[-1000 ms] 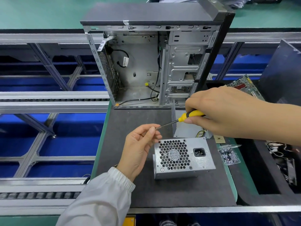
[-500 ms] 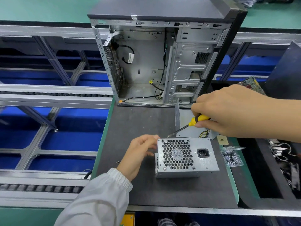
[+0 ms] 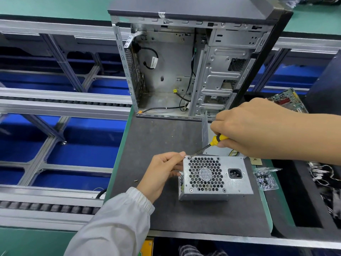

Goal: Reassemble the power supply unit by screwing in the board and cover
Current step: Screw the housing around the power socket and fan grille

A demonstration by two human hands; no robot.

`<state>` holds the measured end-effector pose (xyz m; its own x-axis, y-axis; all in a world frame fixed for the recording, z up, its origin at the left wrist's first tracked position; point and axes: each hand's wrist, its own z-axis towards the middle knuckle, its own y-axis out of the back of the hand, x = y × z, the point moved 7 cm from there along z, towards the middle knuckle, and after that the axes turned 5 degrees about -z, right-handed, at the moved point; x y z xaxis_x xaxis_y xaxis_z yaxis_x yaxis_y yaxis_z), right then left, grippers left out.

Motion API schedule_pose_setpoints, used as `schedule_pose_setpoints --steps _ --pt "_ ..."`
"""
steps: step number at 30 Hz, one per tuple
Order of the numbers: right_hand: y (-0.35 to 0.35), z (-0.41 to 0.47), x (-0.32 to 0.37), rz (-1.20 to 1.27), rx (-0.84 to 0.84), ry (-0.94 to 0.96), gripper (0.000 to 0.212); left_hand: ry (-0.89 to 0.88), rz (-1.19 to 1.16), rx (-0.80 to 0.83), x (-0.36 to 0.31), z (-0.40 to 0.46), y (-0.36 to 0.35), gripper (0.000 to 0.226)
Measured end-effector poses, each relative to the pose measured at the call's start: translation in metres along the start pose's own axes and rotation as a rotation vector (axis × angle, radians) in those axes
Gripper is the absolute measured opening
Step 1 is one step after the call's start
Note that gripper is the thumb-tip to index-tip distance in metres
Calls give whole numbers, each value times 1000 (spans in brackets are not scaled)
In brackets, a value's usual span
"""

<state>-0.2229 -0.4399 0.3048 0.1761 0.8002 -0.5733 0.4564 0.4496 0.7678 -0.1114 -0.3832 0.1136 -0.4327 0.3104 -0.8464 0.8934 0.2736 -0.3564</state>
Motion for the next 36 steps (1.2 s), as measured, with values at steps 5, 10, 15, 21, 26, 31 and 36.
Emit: schedule_pose_setpoints --steps 5,10,15,21,26,31,36 --pt "1 3 2 -29 15 8 27 3 -1 3 -1 -2 0 27" --pt "2 6 6 -39 18 18 26 6 10 10 -3 -3 -2 27" --pt "4 10 7 -61 44 9 24 21 5 22 -3 -4 -3 24" --pt "5 19 6 -48 90 21 24 52 -14 62 -4 -8 -5 22" --pt "11 27 5 -182 46 93 26 83 -20 52 -4 -7 -6 21" --pt "6 34 6 -106 98 104 38 129 -9 32 -3 -7 -4 20" --pt "14 41 6 -132 78 118 11 157 -19 14 -3 -7 -4 19"
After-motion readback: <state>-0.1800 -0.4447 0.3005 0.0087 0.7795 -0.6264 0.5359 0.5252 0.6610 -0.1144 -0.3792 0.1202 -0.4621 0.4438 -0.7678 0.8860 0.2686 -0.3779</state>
